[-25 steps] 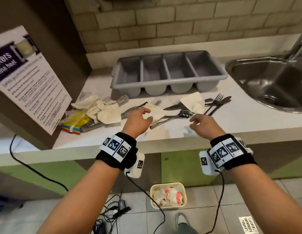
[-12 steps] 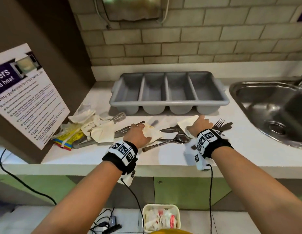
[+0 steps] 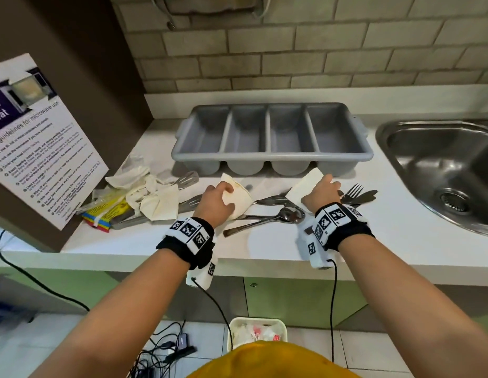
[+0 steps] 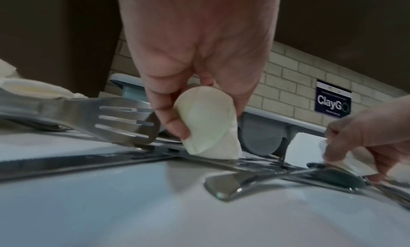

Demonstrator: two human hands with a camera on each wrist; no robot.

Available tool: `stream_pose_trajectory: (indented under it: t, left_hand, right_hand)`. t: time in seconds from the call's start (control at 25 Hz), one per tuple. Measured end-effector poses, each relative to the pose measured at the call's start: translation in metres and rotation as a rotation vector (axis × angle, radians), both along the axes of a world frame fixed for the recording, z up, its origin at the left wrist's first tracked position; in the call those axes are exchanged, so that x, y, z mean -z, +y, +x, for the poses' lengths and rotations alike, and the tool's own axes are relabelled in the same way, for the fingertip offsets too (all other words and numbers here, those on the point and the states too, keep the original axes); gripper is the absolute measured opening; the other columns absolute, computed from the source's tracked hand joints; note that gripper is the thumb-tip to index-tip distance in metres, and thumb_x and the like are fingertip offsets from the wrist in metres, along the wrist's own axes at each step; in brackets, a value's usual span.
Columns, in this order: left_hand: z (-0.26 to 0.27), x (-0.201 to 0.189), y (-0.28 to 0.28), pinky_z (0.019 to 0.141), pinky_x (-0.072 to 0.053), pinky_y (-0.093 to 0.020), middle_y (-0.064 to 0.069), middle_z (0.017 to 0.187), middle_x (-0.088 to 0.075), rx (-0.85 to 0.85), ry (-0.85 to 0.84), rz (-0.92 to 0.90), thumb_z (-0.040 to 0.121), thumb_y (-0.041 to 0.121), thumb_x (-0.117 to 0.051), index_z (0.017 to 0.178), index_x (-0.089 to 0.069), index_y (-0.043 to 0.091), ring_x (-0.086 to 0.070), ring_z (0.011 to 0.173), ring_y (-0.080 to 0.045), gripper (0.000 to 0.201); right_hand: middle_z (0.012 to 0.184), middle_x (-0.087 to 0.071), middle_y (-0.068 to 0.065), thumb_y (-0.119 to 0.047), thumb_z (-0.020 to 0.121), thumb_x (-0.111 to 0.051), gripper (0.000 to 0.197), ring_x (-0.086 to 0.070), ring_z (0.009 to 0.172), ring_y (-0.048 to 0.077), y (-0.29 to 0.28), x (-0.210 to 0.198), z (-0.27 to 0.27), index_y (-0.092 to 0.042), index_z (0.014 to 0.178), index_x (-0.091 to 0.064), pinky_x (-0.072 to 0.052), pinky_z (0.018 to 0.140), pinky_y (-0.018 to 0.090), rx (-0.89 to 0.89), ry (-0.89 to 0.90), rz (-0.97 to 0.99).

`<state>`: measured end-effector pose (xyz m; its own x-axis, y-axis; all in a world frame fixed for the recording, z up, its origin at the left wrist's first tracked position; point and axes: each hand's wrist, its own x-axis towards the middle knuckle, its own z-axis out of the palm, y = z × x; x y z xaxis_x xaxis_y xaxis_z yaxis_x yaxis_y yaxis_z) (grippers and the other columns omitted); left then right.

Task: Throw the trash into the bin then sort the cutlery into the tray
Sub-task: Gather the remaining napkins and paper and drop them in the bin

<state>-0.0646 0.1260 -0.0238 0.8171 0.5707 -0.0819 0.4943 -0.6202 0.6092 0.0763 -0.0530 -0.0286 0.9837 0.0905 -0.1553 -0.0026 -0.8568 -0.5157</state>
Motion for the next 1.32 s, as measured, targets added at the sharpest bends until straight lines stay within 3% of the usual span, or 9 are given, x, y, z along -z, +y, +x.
stream_pose_trajectory:
  t: [0.28,0.36,0.52,0.68,0.84,0.92,1.0,1.16,1.32]
  left_hand:
    - [-0.028,-0.010,-0.004,0.071,-0.047,-0.030,-0.006,0.108,-0.055,-0.035,-0.489,-0.334,0.087,0.000,-0.041,0.096,-0.058,0.018,-0.051,0.090,-0.021,0.026]
    - [-0.053,-0.009,-0.016,0.061,-0.044,-0.019,0.003,0.094,-0.054,0.026,-0.575,-0.434,0.081,0.003,-0.039,0.087,-0.056,0.022,-0.050,0.078,-0.013,0.026]
    - [-0.111,0.015,-0.040,0.075,-0.039,-0.004,0.013,0.089,-0.056,0.146,-0.615,-0.316,0.072,0.014,-0.042,0.091,-0.061,0.010,-0.052,0.085,0.014,0.027]
    - [-0.167,0.079,-0.058,0.072,-0.036,0.001,0.010,0.087,-0.057,0.233,-0.426,-0.310,0.073,0.017,-0.041,0.091,-0.064,-0.001,-0.050,0.084,0.019,0.035]
    - [-0.194,0.159,-0.074,0.070,-0.036,-0.012,-0.009,0.109,-0.060,0.176,0.018,-0.372,0.080,0.008,-0.048,0.106,-0.061,0.009,-0.055,0.088,-0.004,0.030]
    - [-0.194,0.199,-0.082,0.073,-0.036,-0.017,-0.019,0.117,-0.059,0.163,0.215,-0.388,0.081,0.013,-0.052,0.112,-0.058,0.010,-0.057,0.095,-0.029,0.033]
    - [-0.187,0.237,-0.089,0.082,-0.038,-0.021,-0.019,0.124,-0.055,0.119,0.376,-0.397,0.083,0.013,-0.056,0.120,-0.054,0.010,-0.054,0.109,-0.032,0.037]
    - [-0.173,0.310,-0.095,0.085,-0.031,-0.015,-0.012,0.136,-0.042,0.156,0.495,-0.364,0.081,-0.001,-0.053,0.127,-0.048,0.012,-0.048,0.119,-0.027,0.048]
    - [-0.154,0.389,-0.093,0.096,-0.039,-0.023,-0.005,0.141,-0.035,0.300,0.557,-0.270,0.083,-0.005,-0.047,0.129,-0.046,0.016,-0.051,0.118,-0.027,0.051]
  right_hand:
    - [0.124,-0.045,0.016,-0.005,0.077,-0.067,0.040,-0.048,0.094,0.023,-0.018,-0.044,-0.043,-0.002,0.113,-0.051,-0.028,0.071,0.010,-0.179,-0.184,0.404]
    - [0.115,-0.050,0.013,-0.009,0.073,-0.072,0.038,-0.042,0.091,0.016,-0.023,-0.044,-0.071,-0.004,0.106,-0.055,-0.025,0.062,0.013,-0.207,-0.240,0.441]
    - [0.100,-0.047,0.001,-0.013,0.070,-0.078,0.037,-0.044,0.086,0.010,-0.040,-0.028,-0.141,-0.004,0.099,-0.056,-0.034,0.062,0.002,-0.276,-0.194,0.487]
    - [0.102,-0.045,0.001,-0.004,0.071,-0.077,0.034,-0.041,0.082,-0.009,-0.061,0.028,-0.212,-0.007,0.096,-0.054,-0.034,0.063,-0.007,-0.258,0.024,0.579]
    - [0.102,-0.046,0.006,-0.005,0.074,-0.074,0.032,-0.048,0.086,0.019,-0.080,0.135,-0.252,-0.011,0.098,-0.054,-0.045,0.070,0.016,-0.177,0.299,0.419]
    - [0.104,-0.046,0.011,-0.003,0.078,-0.069,0.027,-0.051,0.081,0.026,-0.090,0.194,-0.259,-0.016,0.091,-0.050,-0.052,0.056,0.026,-0.084,0.450,0.360]
    - [0.110,-0.047,0.014,0.003,0.082,-0.059,0.023,-0.053,0.078,0.028,-0.099,0.250,-0.260,-0.015,0.091,-0.049,-0.051,0.045,0.023,0.024,0.579,0.298]
    - [0.127,-0.045,0.019,0.012,0.081,-0.047,0.040,-0.052,0.112,0.034,-0.100,0.341,-0.250,-0.009,0.115,-0.054,-0.042,0.094,0.028,-0.138,0.642,0.090]
    - [0.136,-0.043,0.013,0.013,0.082,-0.037,0.056,-0.047,0.122,0.031,-0.086,0.416,-0.231,-0.015,0.129,-0.045,-0.041,0.101,0.034,-0.426,0.622,-0.042]
